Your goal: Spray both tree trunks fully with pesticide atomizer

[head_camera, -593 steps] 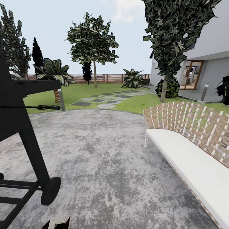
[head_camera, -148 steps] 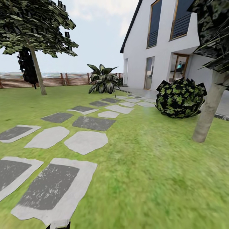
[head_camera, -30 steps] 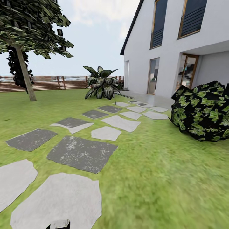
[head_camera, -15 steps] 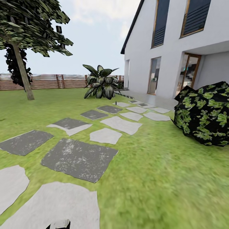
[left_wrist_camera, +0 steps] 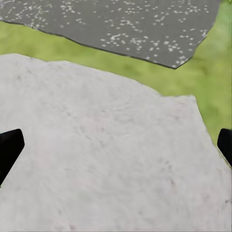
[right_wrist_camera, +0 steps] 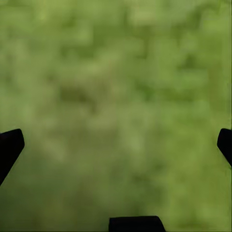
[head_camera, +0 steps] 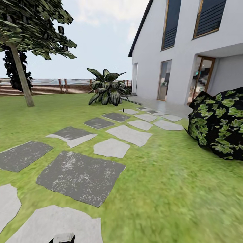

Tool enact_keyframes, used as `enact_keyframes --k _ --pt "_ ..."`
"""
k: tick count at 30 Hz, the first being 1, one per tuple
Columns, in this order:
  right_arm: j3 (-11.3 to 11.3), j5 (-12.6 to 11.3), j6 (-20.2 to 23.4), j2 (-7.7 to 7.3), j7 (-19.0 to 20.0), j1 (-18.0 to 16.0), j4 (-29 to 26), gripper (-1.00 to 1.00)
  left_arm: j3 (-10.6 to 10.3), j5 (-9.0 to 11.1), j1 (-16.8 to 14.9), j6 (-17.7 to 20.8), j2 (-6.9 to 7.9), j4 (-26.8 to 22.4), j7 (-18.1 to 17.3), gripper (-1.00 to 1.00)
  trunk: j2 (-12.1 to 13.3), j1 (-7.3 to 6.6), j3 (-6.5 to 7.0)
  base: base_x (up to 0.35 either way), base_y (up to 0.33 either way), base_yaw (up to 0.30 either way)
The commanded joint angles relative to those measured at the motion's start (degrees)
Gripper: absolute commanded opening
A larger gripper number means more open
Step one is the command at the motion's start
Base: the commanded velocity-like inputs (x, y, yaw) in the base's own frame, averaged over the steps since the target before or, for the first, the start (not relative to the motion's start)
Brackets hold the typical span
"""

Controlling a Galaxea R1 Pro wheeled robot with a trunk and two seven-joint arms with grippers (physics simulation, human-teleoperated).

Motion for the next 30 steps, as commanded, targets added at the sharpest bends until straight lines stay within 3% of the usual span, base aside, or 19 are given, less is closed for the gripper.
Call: enact_keyframes --k 1,30 --pt "0.0 0.0 0.0 0.00 0.0 0.0 0.0 1.00 0.0 0.0 0.0 0.0 0.00 0.0 0.0 1.00 0.0 0.00 0.00 0.329 0.000 0.000" --pt "0.0 0.0 0.0 0.00 0.0 0.0 0.0 1.00 0.0 0.0 0.0 0.0 0.00 0.0 0.0 1.00 0.0 0.00 0.00 0.329 0.000 0.000"
